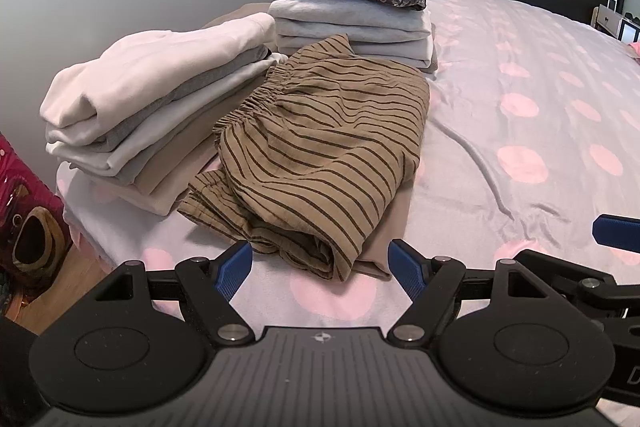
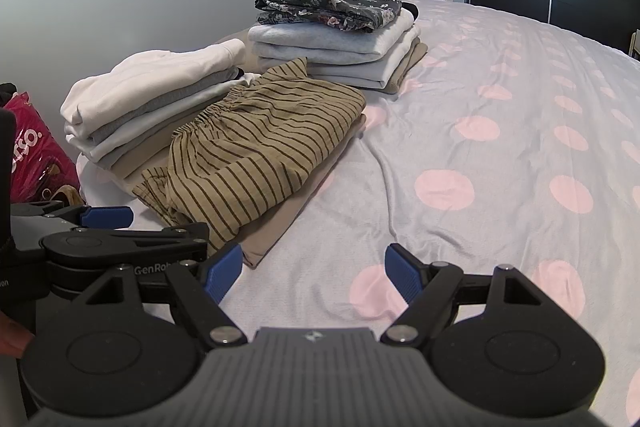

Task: Fold clothes

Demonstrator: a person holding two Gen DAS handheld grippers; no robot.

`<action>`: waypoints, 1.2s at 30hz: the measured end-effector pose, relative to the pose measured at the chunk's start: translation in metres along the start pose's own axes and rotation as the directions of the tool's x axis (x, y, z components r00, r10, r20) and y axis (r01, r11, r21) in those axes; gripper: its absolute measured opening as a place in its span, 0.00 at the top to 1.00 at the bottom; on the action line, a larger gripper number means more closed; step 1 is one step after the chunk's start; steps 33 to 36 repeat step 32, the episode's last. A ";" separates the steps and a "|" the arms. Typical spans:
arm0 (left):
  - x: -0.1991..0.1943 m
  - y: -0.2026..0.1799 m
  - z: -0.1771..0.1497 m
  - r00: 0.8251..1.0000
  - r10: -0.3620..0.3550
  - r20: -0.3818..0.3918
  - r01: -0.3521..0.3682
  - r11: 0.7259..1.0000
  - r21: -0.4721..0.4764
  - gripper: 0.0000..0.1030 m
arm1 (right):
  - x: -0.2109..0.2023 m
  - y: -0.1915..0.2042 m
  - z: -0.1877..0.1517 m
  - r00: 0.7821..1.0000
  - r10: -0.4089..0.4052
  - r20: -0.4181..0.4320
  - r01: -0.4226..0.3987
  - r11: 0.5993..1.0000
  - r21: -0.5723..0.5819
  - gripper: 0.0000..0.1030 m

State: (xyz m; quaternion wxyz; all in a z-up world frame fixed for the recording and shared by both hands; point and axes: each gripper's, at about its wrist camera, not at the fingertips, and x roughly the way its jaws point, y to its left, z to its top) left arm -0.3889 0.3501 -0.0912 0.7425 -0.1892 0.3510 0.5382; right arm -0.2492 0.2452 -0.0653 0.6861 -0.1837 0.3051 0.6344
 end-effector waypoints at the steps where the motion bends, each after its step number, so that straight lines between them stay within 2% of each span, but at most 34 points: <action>1: 0.000 0.000 0.000 1.000 0.000 -0.001 0.000 1.000 0.000 0.28 | 0.000 0.000 0.000 1.000 0.001 0.000 -0.001 1.000 0.001 0.22; 36: -0.001 -0.003 -0.001 1.000 0.005 -0.001 -0.005 1.000 0.003 0.28 | 0.002 -0.004 -0.003 1.000 0.014 -0.006 -0.013 1.000 0.028 0.22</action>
